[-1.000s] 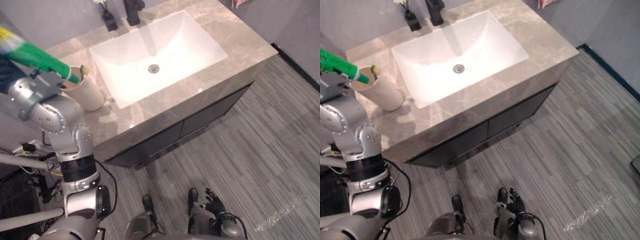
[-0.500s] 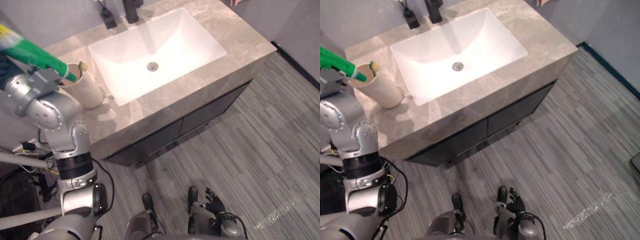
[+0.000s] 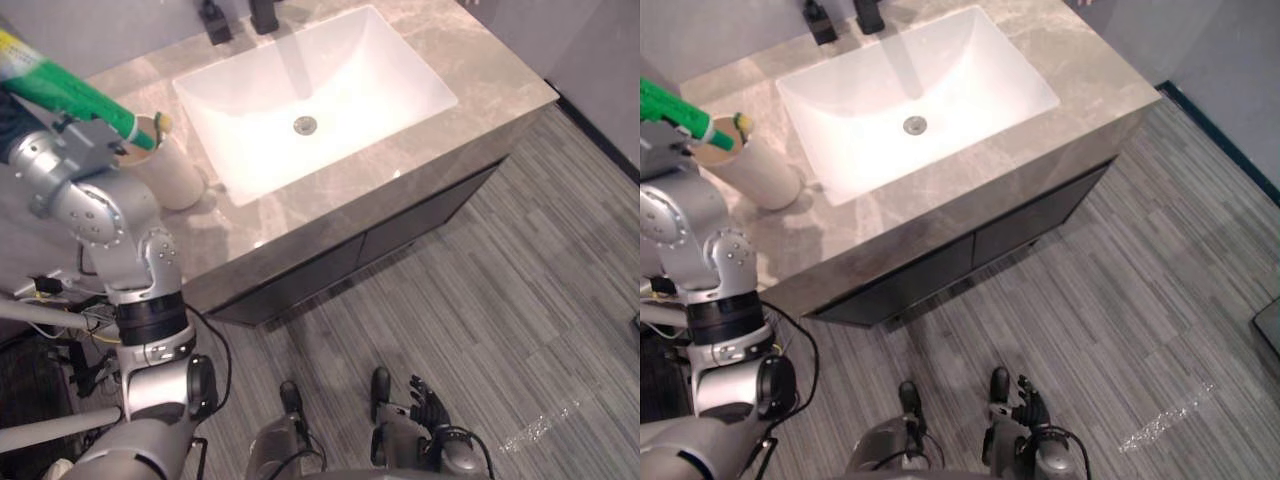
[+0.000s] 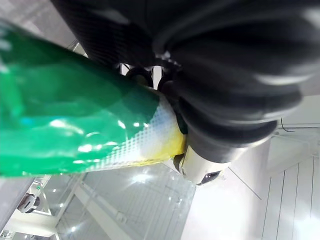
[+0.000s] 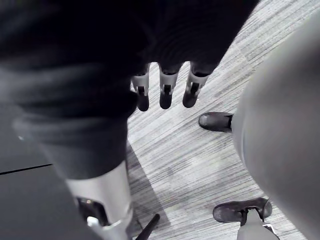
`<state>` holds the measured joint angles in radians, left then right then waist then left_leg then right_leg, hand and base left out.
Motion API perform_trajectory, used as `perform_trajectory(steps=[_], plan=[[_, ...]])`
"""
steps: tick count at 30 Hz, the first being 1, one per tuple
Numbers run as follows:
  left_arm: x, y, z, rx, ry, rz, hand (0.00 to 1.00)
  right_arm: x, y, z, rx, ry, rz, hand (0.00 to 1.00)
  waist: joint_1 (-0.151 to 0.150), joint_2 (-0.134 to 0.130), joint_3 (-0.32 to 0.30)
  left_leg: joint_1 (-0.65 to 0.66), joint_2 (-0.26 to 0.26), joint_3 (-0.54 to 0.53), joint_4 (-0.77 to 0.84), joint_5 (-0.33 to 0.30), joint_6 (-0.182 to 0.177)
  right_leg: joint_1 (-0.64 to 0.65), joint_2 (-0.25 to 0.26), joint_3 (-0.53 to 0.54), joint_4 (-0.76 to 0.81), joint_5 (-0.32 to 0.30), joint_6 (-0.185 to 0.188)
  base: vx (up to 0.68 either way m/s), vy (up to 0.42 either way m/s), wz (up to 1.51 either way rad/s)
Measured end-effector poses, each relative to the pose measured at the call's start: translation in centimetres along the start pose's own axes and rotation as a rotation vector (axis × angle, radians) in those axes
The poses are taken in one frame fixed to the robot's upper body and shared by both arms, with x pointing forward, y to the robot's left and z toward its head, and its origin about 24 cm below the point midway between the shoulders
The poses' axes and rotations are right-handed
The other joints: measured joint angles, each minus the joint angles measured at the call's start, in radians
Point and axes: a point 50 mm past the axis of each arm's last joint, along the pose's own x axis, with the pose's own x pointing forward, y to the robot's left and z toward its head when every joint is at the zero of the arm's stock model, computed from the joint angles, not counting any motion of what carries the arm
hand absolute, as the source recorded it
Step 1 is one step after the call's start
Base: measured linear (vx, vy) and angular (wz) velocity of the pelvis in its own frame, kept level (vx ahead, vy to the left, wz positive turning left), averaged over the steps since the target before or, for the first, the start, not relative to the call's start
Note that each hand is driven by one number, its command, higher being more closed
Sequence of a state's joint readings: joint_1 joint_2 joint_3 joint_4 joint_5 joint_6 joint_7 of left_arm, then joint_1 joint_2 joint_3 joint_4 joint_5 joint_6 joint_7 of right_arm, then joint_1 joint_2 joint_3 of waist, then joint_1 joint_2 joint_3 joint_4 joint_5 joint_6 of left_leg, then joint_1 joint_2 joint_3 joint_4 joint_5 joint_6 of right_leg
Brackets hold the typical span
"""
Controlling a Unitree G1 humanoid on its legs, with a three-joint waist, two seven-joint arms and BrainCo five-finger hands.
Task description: Organize washtable
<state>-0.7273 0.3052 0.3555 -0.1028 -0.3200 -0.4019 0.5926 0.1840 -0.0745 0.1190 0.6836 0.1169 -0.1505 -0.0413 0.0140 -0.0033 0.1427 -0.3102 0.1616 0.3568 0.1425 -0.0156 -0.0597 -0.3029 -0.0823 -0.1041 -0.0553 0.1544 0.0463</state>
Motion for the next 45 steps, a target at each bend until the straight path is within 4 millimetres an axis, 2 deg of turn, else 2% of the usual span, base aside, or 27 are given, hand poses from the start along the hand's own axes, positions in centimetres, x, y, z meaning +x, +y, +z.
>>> perform_trajectory(steps=[21,30,45], plan=[[1.1,-0.7,0.1,0.000,-0.021,-0.017,1.00,0.0,-0.6,0.7,-0.017,-0.029,-0.004,0.00,0.000,-0.003,0.055,-0.009,0.004,0.000,0.011,-0.001,0.000,-0.004,0.002,0.000,0.000,0.002,0.001,0.00,0.000,0.00],[1.9,-2.0,0.0,0.008,-0.025,-0.065,1.00,0.0,-0.9,0.8,-0.033,-0.034,-0.004,0.00,-0.001,-0.002,0.068,-0.025,0.005,-0.003,0.017,-0.001,0.000,-0.015,0.002,-0.003,0.001,0.002,0.001,0.00,0.000,0.00],[1.9,-2.0,-0.4,0.028,-0.007,-0.082,1.00,-0.1,-1.4,0.8,-0.051,-0.035,0.003,0.00,0.000,0.000,0.093,-0.032,0.014,-0.009,0.046,-0.012,-0.003,-0.014,0.006,-0.003,0.010,0.002,0.001,0.00,0.001,-0.01]])
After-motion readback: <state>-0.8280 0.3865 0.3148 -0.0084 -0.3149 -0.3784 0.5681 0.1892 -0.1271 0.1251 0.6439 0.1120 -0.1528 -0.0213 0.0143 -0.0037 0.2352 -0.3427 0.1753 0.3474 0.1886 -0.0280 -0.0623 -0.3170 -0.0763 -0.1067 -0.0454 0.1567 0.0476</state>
